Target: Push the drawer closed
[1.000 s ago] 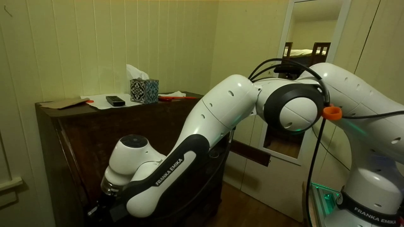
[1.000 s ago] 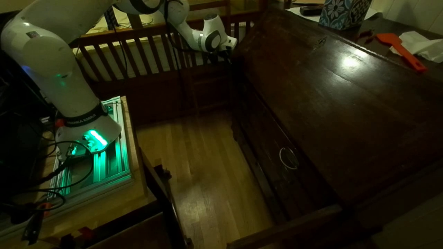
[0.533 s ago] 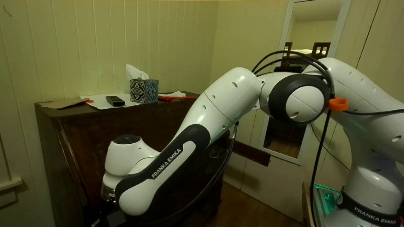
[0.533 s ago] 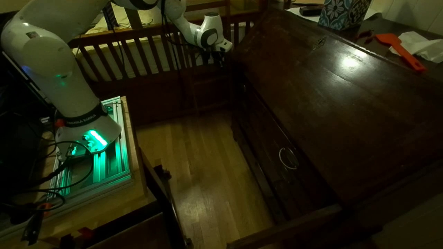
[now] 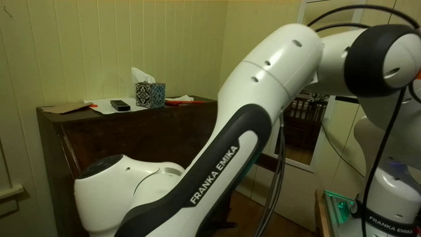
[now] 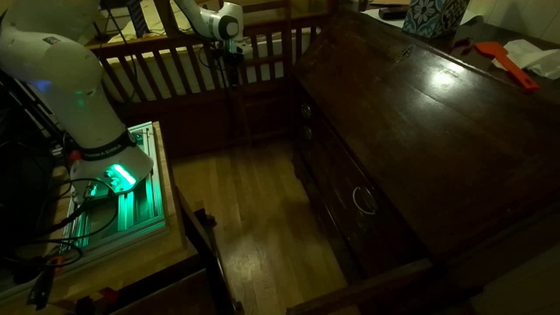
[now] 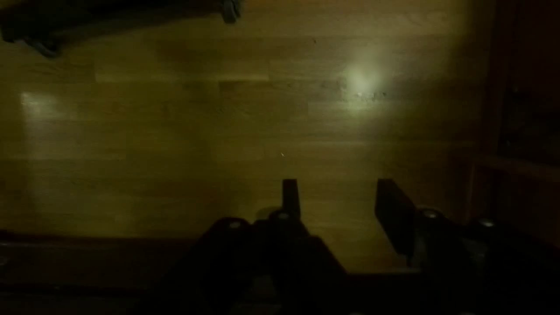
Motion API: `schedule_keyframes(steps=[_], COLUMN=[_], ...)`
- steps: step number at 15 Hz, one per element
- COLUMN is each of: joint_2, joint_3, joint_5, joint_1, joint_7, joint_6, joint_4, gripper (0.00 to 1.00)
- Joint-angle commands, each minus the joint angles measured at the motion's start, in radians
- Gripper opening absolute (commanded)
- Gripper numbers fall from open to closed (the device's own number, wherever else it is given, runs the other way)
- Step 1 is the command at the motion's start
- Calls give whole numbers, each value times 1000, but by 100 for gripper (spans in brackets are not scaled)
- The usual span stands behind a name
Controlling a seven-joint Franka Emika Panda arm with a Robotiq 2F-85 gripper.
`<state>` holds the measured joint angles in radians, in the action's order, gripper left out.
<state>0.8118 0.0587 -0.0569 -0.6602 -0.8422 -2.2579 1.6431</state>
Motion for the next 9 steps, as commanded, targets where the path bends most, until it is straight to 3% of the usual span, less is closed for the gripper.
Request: schedule_keyframes(steps=[1, 2, 4, 5, 9], joint_2=[-126, -54, -94, -103, -105], joint_3=[48, 42, 56, 57, 54], joint_5=[34, 16, 19, 21, 26], joint_1=[-60, -31, -63, -68, -53], joint_7=[-43, -28, -39, -40, -40], joint_6=[63, 60, 65, 65, 65], joint_4=[90, 22, 43, 51, 63], gripper=[82, 65, 79, 82, 82])
